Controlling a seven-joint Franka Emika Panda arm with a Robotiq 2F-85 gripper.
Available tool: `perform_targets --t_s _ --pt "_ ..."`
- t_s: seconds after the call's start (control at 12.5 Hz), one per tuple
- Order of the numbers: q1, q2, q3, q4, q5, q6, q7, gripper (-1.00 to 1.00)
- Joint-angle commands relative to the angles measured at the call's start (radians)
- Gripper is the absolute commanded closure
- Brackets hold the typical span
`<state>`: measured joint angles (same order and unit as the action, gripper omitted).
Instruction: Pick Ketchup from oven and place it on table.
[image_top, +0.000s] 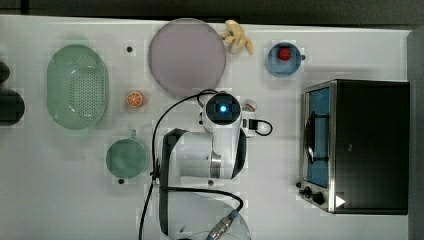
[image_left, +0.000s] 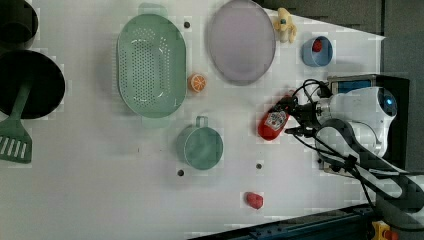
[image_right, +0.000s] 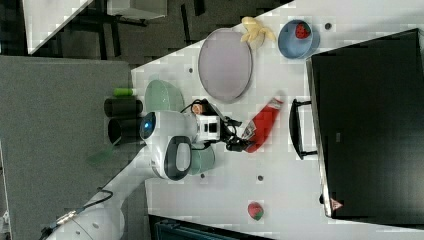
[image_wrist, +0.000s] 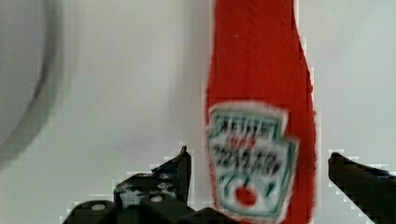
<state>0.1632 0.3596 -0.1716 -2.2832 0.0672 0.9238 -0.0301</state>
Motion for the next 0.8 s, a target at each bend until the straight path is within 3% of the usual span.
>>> perform_targets --t_s 0.08,0.4,0.8 --pt "-0.016 -0.137 -0.007 0.067 0.002 -0.034 0.024 -1.00" --pt "-0.016 -0.293 -0.007 0.209 0.002 -0.238 0.024 -1.00" --pt "-0.018 -0.366 -0.007 0.460 -0.001 -0.555 0.024 -1.00"
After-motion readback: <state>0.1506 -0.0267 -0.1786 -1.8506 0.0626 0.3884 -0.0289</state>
